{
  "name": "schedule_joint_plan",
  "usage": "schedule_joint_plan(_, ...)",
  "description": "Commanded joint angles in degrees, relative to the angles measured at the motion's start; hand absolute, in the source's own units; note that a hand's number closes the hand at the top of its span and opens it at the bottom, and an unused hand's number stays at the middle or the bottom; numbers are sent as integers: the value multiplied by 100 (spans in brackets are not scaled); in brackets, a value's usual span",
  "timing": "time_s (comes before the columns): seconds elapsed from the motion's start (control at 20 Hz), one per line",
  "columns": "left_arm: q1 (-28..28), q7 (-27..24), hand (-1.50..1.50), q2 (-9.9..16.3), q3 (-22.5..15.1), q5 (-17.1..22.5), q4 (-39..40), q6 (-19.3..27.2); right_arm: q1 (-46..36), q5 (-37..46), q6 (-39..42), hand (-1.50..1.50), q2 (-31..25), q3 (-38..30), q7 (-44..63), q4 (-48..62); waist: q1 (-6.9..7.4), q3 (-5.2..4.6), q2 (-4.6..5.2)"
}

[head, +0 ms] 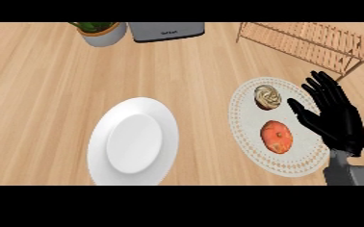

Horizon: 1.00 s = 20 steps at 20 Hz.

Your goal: Pick the squash from the placemat and place it in the tiered shelf

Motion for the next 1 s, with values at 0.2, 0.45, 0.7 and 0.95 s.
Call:
schedule_joint_plan(0.2,-1078,-815,0,-89,296,-138,-1153,-88,537,902,-1426,-150,-489,-775,-428,643,-656,-303,126)
schedule_joint_plan(0.45,-1075,-780,0,15,341,-174,-1143,-96,487,717,-1392,-150,-179,-831,-827,365,-747,-308,72)
schedule_joint_plan(0.7,-1148,-813,0,105,402,-249,-1155,-106,729,1086,-793,-150,-505,-204,-723,345,-565,-338,124)
schedule_joint_plan(0.95,-1251,-850,0,128,396,-264,-1007,-225,802,1447,-640,-150,-915,93,-438,266,-515,-381,125)
